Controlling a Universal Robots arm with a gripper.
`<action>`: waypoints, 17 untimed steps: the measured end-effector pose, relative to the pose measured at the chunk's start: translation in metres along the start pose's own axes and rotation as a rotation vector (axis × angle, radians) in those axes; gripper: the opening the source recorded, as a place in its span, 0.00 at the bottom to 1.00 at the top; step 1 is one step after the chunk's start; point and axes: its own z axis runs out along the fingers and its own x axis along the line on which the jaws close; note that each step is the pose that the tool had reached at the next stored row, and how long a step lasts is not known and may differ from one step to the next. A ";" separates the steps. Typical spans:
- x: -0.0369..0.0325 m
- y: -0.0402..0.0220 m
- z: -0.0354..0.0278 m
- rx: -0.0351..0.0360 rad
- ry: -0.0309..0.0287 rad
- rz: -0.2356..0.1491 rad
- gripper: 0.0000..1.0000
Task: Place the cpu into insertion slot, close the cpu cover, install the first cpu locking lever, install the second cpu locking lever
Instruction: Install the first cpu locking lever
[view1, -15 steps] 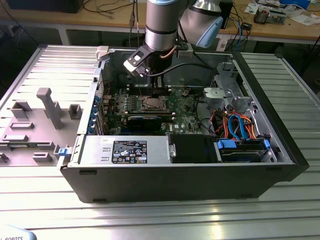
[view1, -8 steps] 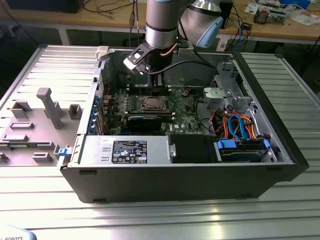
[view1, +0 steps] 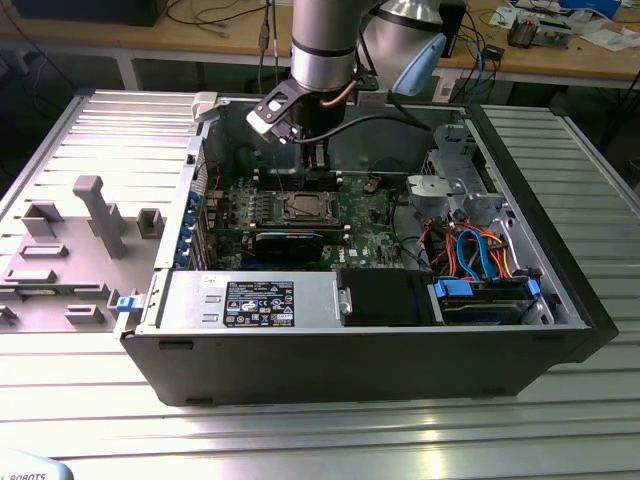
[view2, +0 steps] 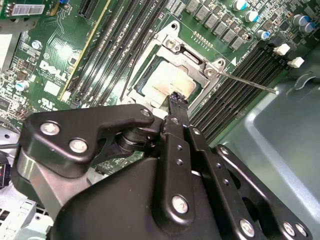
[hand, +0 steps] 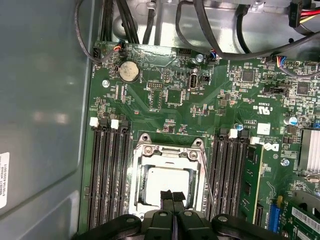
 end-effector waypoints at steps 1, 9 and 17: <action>0.0000 0.0000 -0.0006 0.0000 0.0000 0.000 0.11; 0.0000 -0.0002 -0.0090 0.0000 0.0000 0.001 0.11; 0.0000 -0.0004 -0.0207 0.0000 0.0000 0.004 0.11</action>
